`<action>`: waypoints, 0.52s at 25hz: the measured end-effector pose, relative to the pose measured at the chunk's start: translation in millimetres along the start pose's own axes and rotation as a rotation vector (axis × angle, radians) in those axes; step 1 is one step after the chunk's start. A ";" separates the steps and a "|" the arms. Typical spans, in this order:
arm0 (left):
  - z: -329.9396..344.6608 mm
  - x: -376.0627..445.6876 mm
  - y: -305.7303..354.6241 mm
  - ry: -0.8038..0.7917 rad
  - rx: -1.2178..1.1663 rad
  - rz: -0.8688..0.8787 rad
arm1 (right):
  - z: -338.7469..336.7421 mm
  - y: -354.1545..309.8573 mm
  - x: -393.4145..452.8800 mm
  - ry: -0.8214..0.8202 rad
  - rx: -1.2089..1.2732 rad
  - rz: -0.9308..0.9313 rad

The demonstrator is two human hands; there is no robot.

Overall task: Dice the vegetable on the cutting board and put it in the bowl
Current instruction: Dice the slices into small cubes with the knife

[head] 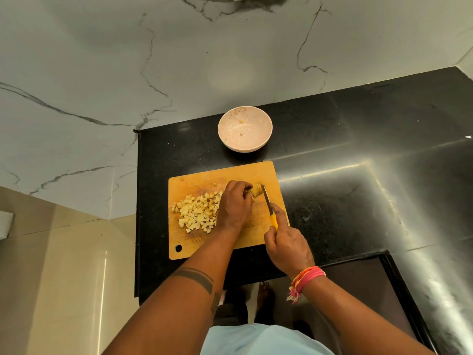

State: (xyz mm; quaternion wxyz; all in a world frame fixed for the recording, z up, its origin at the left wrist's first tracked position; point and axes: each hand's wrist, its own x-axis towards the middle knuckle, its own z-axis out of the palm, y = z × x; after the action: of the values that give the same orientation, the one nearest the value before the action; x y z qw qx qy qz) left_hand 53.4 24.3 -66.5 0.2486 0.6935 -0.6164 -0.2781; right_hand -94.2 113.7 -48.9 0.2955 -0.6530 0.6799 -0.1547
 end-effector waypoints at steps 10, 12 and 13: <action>6.3 -10.5 4.2 -0.080 0.204 -0.098 | 5.0 -2.5 -7.1 -0.151 -0.085 -0.010; 3.3 -13.7 0.3 -0.115 0.231 -0.064 | 3.1 1.4 -11.9 -0.173 -0.101 -0.031; 1.5 -18.0 -4.1 -0.140 0.237 -0.042 | 2.8 4.4 -16.9 -0.184 -0.102 -0.034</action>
State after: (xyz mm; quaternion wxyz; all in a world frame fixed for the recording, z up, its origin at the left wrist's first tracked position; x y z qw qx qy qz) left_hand 53.7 42.7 -69.0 0.1152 0.7096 -0.6462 -0.2562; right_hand -96.5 131.2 -50.4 0.3203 -0.6903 0.6456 -0.0641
